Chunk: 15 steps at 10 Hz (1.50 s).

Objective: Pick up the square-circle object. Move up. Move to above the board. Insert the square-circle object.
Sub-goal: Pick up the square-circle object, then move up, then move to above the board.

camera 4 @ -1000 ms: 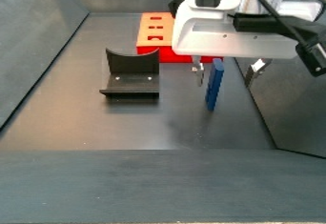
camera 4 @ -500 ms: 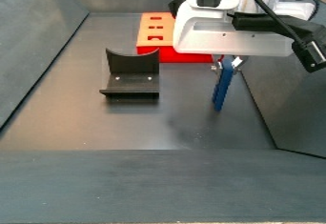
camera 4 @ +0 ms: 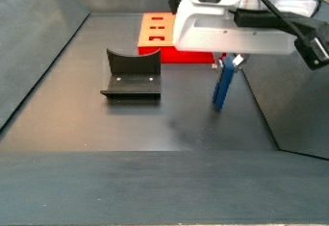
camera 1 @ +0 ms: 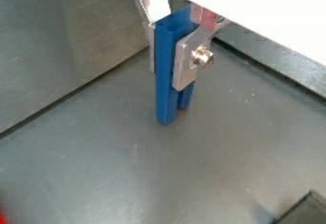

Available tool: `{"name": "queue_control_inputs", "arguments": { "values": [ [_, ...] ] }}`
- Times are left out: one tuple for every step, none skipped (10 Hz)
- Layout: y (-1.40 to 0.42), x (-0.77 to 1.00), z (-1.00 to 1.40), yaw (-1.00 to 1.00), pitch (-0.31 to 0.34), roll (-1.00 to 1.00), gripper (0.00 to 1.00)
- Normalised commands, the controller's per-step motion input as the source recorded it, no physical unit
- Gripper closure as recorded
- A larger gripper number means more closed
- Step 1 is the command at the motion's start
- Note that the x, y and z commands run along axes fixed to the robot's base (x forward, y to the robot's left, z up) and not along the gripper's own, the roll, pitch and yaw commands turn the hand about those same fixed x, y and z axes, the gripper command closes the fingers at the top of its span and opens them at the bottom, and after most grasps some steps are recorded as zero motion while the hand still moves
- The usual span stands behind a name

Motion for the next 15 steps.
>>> {"name": "queue_control_inputs", "arguments": {
  "values": [
    [0.0,0.0,0.0,0.0,0.0,0.0,1.0],
    [0.0,0.0,0.0,0.0,0.0,0.0,1.0],
    [0.0,0.0,0.0,0.0,0.0,0.0,1.0],
    [0.0,0.0,0.0,0.0,0.0,0.0,1.0],
    [0.0,0.0,0.83,0.0,0.0,0.0,1.0],
    [0.05,-0.06,0.79,0.05,0.034,0.0,1.0],
    [0.04,-0.09,0.72,0.04,0.058,0.0,1.0],
    [0.02,-0.07,0.62,0.02,0.073,0.02,1.0],
    [0.01,-0.04,0.46,0.01,0.087,0.04,1.0],
    [0.01,-0.03,0.34,0.0,0.094,0.07,1.0],
    [0.01,-0.03,0.21,0.0,0.098,0.09,1.0],
    [-0.26,-0.01,1.0,0.31,-0.046,-0.23,1.0],
    [-0.26,-0.01,1.0,0.3,-0.042,-0.23,1.0],
    [-0.23,-0.02,1.0,0.2,-0.037,-0.19,1.0],
    [-0.22,-0.02,1.0,0.15,-0.028,-0.17,1.0]
  ]
}}
